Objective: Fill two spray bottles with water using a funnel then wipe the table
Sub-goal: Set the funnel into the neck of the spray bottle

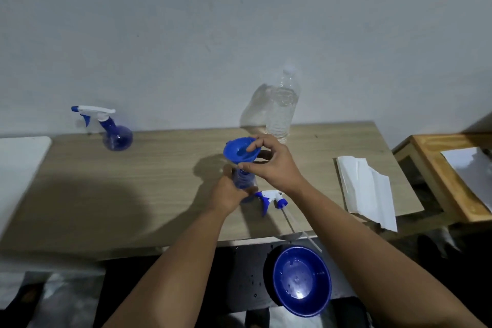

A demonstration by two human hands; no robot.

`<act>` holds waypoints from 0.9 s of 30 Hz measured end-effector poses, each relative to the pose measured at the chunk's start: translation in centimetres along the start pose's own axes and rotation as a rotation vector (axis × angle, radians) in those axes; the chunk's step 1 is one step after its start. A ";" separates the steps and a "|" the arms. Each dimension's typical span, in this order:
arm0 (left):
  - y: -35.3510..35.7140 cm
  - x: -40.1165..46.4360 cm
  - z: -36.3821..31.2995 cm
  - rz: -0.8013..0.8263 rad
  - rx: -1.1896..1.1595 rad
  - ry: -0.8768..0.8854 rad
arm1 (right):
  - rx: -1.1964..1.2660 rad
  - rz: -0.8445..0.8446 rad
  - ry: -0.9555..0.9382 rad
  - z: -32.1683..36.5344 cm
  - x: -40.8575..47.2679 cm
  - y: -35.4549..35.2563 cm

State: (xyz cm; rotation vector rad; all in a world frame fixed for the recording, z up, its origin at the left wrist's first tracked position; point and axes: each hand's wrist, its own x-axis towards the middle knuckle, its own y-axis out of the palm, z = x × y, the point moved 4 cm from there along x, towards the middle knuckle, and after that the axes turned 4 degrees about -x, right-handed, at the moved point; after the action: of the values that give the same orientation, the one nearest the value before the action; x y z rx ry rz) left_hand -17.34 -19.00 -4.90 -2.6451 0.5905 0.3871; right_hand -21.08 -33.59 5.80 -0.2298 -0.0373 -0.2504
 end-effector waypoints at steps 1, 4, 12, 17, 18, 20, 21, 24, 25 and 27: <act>0.0 0.0 0.0 -0.001 0.008 -0.004 | -0.014 -0.009 -0.023 -0.2 -0.3 -0.1; -0.1 -0.2 -0.2 0.004 0.040 -0.003 | -0.035 -0.039 -0.047 -0.9 -0.8 -0.3; -0.4 -0.6 -0.8 -0.005 0.029 0.018 | -0.150 -0.048 -0.093 -1.4 -1.3 -0.7; -0.6 -0.2 -0.6 0.004 0.034 0.032 | -0.234 -0.018 -0.115 -1.3 -1.3 -0.2; -0.7 -0.2 -0.6 0.000 0.036 0.028 | -0.238 -0.012 -0.116 -1.2 -1.3 -0.1; -0.9 -0.4 -1.0 0.000 0.009 0.021 | -0.224 0.004 -0.079 -1.0 -1.4 0.0; -0.9 -0.5 -0.9 0.009 0.007 0.007 | -0.213 0.014 -0.044 -1.0 -1.5 0.1; -1.2 -0.2 -0.7 0.022 -0.001 0.015 | -0.172 0.019 0.035 -1.2 -1.7 0.3; -1.3 0.0 -0.7 0.016 0.008 0.021 | -0.164 0.017 0.053 -1.3 -1.8 0.4; -1.5 -0.3 -1.4 -0.001 0.017 0.009 | -0.156 0.010 0.078 -1.4 -1.9 0.5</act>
State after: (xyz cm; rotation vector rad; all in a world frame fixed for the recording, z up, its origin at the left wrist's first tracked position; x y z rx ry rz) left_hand -16.70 -18.22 -3.11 -2.6326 0.5926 0.3686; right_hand -22.76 -32.96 4.18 -0.3752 0.0608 -0.2526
